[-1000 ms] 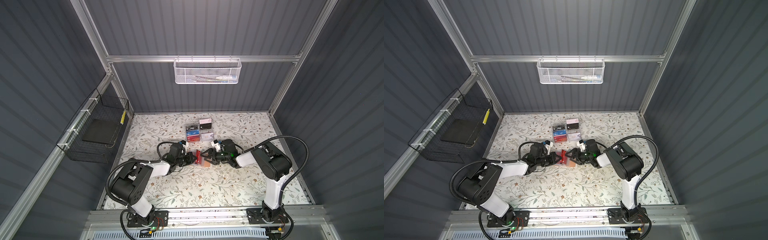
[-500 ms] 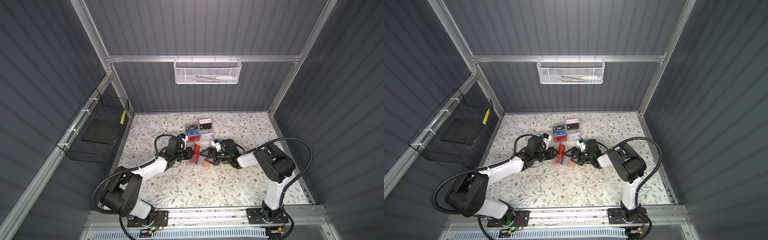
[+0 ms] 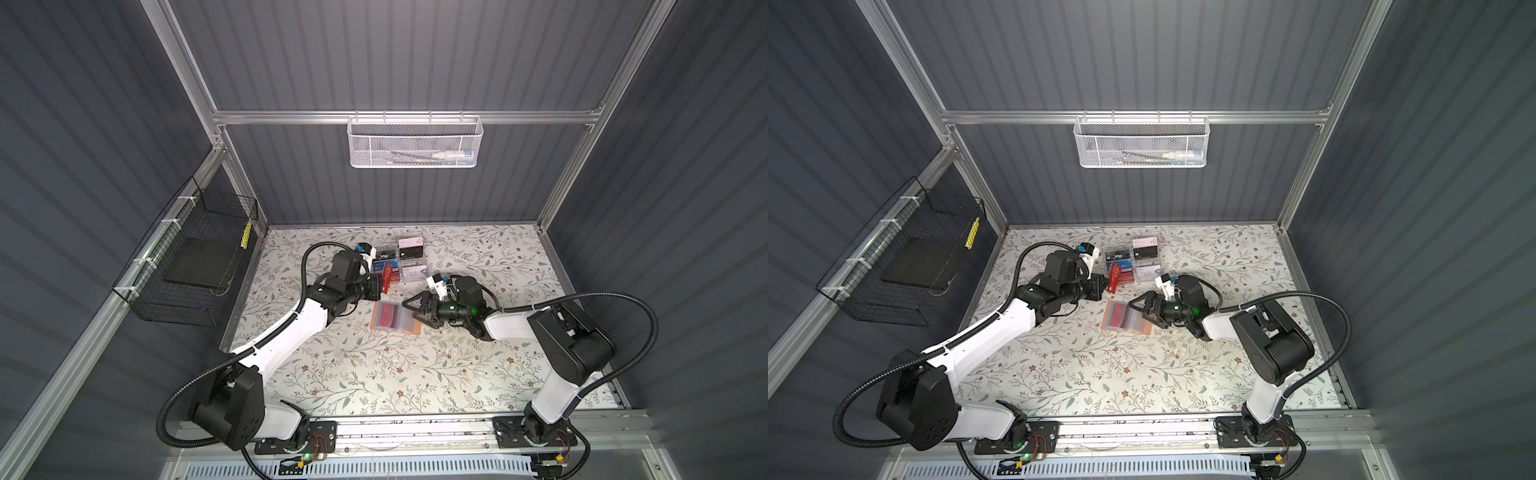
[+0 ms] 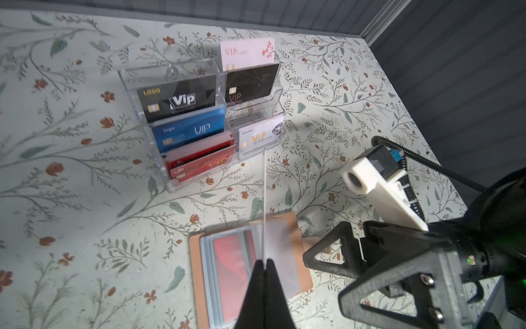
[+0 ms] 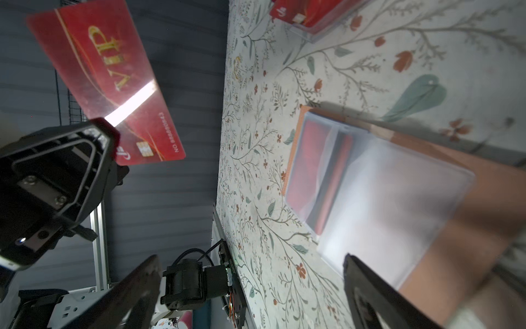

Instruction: Take the credit cards out of the card holder

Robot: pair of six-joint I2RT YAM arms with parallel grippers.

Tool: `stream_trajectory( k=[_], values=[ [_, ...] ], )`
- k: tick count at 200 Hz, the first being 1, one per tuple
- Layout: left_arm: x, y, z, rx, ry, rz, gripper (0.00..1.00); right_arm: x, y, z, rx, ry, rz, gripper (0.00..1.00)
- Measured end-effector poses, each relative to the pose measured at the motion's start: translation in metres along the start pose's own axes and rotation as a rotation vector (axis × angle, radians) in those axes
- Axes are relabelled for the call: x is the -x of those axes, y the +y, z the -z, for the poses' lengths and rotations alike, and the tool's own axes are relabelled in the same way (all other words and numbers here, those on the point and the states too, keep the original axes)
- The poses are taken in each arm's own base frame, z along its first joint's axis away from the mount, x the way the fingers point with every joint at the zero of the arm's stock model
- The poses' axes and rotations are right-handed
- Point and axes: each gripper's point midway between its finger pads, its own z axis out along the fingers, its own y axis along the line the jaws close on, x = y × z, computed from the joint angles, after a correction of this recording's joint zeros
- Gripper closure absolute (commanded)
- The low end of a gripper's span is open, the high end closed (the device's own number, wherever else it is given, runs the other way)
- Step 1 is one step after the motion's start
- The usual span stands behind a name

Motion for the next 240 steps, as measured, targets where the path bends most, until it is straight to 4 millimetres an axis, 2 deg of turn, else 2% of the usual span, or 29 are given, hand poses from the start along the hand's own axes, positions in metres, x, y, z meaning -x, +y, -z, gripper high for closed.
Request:
stream_trajectory(
  k=[36, 71, 85, 113, 135, 152, 196, 214, 240],
  values=[
    [0.029, -0.011, 0.010, -0.011, -0.040, -0.123, 1.00, 0.009, 0.039, 0.027, -0.017, -0.076, 0.152, 0.01],
    [0.059, -0.021, -0.003, -0.029, -0.044, -0.287, 1.00, 0.030, 0.053, 0.057, -0.169, -0.193, 0.258, 0.01],
    [0.061, -0.022, -0.015, -0.041, -0.020, -0.352, 1.00, 0.040, 0.052, 0.070, -0.241, -0.247, 0.282, 0.01],
    [0.053, -0.021, -0.041, -0.072, 0.049, -0.471, 1.00, 0.063, 0.049, 0.101, -0.391, -0.354, 0.326, 0.01],
    [0.053, -0.023, -0.055, -0.099, 0.070, -0.556, 1.00, 0.079, 0.049, 0.119, -0.459, -0.420, 0.357, 0.01],
    [0.060, -0.027, -0.061, -0.126, 0.065, -0.630, 1.00, 0.089, 0.045, 0.123, -0.490, -0.435, 0.361, 0.01],
    [0.091, -0.042, -0.081, -0.188, 0.049, -0.838, 1.00, 0.107, 0.021, 0.107, -0.538, -0.395, 0.316, 0.01],
    [0.090, -0.040, -0.093, -0.200, 0.071, -0.899, 1.00, 0.113, 0.019, 0.111, -0.541, -0.406, 0.306, 0.01],
    [0.077, -0.031, -0.113, -0.217, 0.128, -0.957, 1.00, 0.121, 0.017, 0.123, -0.524, -0.449, 0.286, 0.01]
  ],
)
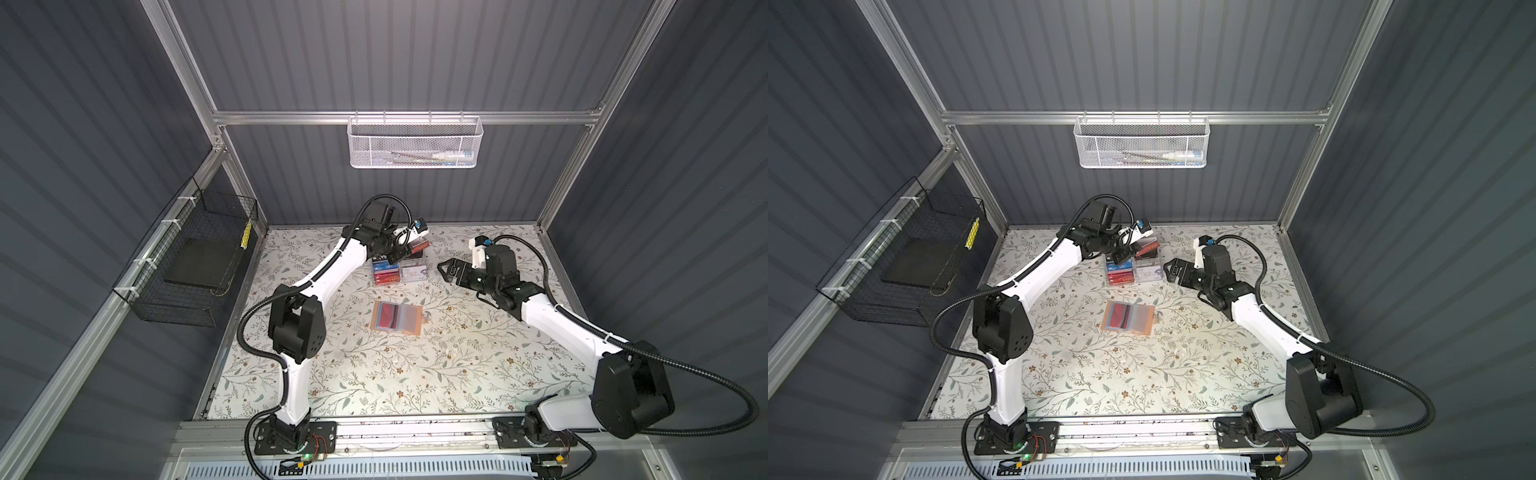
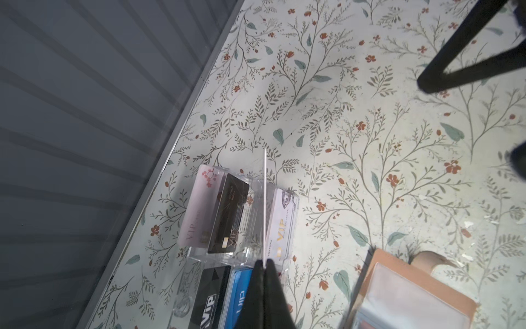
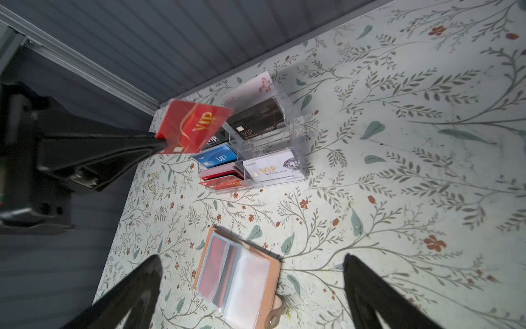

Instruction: Take the credit cards out of the card holder

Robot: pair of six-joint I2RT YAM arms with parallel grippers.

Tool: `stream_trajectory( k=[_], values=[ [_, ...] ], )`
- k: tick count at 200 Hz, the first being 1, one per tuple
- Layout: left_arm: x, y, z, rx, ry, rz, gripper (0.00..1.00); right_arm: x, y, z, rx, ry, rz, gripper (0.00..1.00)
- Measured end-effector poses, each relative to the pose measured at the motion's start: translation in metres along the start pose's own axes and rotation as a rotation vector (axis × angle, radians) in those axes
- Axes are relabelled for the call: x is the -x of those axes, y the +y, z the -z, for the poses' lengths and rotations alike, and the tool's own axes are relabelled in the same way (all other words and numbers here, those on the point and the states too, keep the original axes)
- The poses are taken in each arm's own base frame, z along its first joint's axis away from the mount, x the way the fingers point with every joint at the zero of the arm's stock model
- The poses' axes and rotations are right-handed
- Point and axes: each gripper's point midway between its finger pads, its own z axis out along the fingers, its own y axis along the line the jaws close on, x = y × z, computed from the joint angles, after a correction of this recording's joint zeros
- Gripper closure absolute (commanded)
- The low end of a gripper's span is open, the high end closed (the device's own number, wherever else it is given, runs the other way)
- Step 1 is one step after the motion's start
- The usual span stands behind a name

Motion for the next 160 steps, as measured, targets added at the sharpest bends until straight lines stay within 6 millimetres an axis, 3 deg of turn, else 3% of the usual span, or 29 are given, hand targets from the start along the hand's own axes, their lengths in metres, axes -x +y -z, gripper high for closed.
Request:
stream_trajectory(
  k=[31, 80, 160],
  values=[
    [-0.018, 0.000, -0.024, -0.048, 0.053, -0.022, 1.00, 0.003, -0.011, 0.009, -0.003, -0.029, -0.031, 0.01],
    [-0.036, -0.002, -0.049, -0.085, 0.090, -0.040, 1.00, -0.007, -0.014, 0.005, 0.023, -0.011, -0.050, 0.01],
    [-0.035, 0.018, -0.054, -0.047, 0.102, -0.086, 1.00, -0.012, -0.009, 0.001, 0.067, 0.012, -0.067, 0.01]
  ],
)
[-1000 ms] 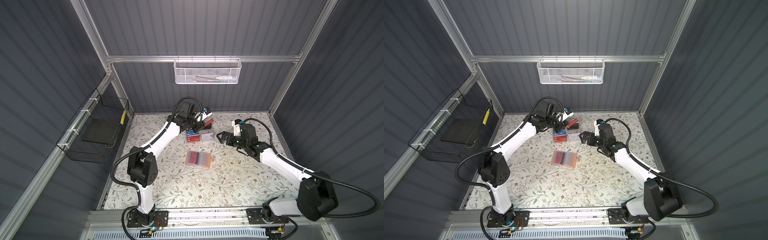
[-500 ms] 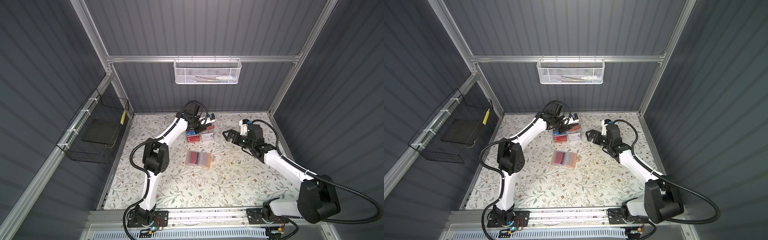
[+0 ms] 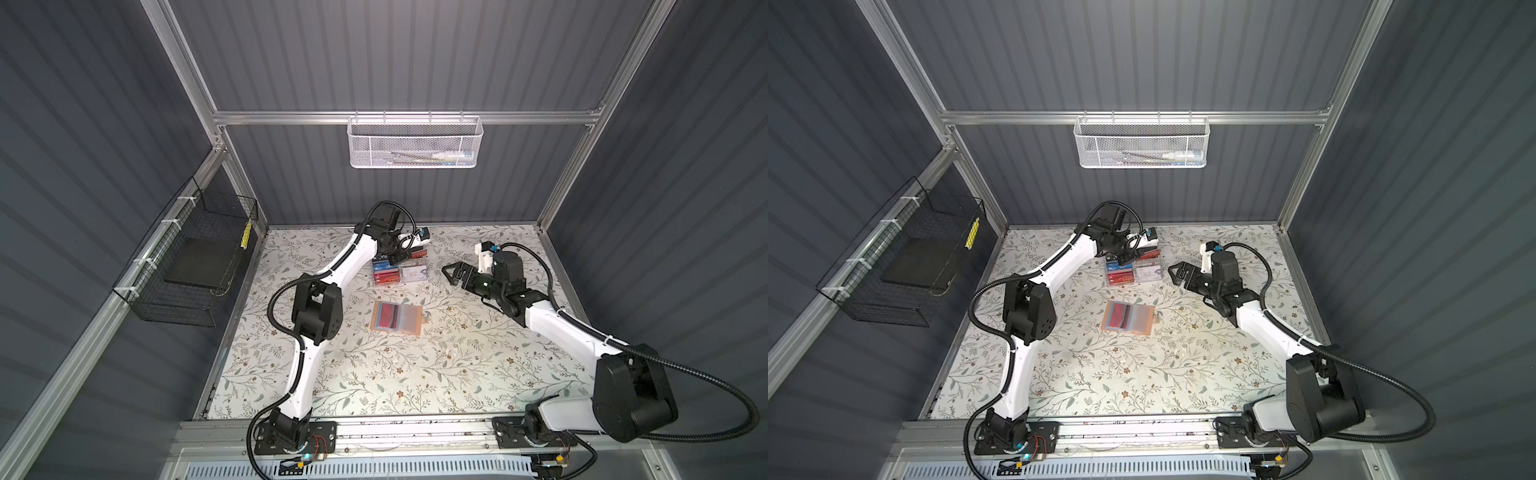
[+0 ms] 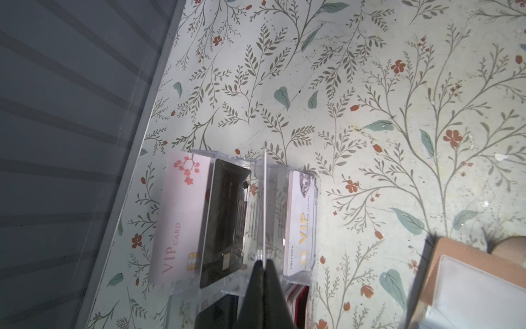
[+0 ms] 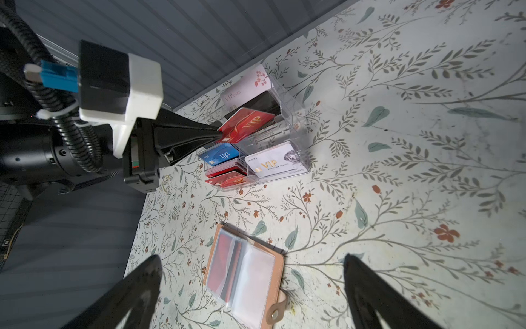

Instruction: Take the credit cards out of the card holder

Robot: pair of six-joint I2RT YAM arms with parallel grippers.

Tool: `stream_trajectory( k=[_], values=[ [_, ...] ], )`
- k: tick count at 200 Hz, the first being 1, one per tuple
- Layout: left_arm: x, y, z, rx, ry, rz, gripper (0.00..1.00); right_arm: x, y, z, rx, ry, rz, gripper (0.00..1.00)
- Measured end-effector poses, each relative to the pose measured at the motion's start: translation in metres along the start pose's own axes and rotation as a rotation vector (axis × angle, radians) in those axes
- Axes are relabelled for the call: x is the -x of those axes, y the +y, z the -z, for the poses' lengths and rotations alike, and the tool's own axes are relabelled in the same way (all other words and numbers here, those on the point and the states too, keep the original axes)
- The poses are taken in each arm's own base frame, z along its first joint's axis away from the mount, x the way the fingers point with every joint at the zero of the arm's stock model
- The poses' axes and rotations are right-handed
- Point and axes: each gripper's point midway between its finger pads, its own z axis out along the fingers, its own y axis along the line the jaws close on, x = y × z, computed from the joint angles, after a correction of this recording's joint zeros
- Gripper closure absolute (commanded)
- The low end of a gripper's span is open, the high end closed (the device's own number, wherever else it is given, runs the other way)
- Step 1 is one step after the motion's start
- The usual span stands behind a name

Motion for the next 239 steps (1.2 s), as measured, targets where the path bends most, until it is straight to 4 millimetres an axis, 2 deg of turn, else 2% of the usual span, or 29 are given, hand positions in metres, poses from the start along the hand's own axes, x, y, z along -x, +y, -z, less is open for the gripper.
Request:
stream_trajectory(
  k=[66, 239],
  values=[
    [-0.016, 0.001, -0.011, -0.021, 0.028, -0.008, 1.00, 0.000, 0.002, -0.001, 0.011, 0.000, -0.004, 0.01],
    [-0.037, -0.010, -0.027, -0.050, 0.075, -0.023, 1.00, -0.009, -0.006, -0.012, 0.006, 0.036, -0.034, 0.01]
  ],
)
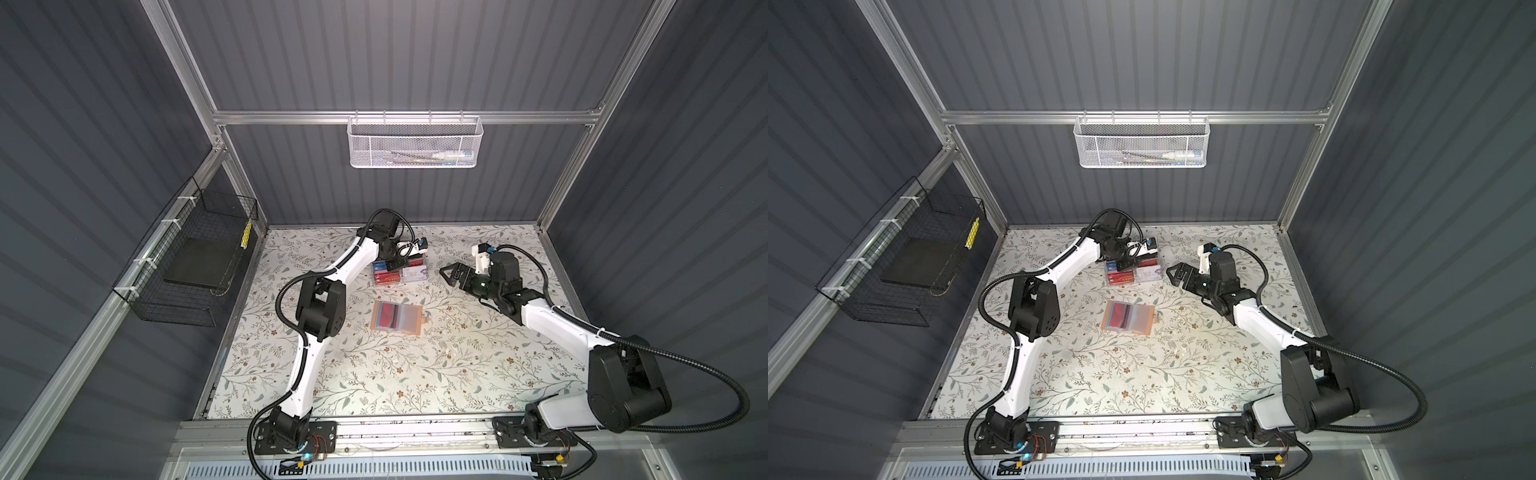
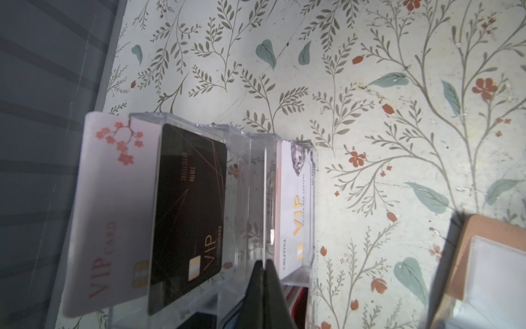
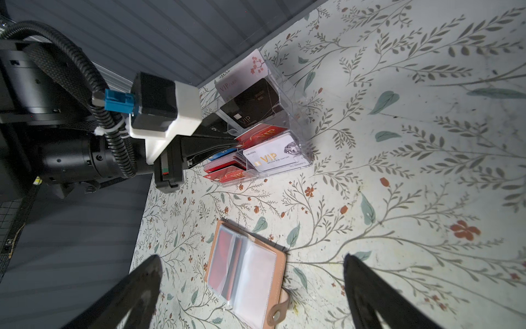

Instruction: Take the credit cards out of the card holder

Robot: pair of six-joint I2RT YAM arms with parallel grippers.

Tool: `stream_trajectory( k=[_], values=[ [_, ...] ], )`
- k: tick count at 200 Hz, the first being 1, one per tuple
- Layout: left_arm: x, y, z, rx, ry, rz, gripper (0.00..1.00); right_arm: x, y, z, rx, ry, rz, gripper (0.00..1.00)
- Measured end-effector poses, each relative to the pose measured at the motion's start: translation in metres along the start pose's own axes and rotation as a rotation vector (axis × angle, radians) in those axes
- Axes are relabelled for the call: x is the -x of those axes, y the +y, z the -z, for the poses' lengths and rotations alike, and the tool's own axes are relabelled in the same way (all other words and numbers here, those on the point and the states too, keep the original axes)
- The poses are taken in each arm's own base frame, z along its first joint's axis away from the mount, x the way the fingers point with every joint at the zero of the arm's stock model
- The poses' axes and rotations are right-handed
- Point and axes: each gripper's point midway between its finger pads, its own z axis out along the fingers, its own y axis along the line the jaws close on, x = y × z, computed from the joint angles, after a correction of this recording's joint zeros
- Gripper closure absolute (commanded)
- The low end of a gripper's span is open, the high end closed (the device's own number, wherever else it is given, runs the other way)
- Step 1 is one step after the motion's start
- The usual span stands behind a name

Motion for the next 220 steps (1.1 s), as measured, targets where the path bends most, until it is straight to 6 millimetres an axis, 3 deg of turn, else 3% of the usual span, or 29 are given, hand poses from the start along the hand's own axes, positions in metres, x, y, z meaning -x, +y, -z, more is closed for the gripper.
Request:
stream_trajectory(
  k=[220],
  values=[
    [0.001, -0.001, -0.013, 0.029, 0.047, -0.040, 1.00, 0.001, 0.002, -0.001, 0.011, -0.004, -0.010, 0.01]
  ],
)
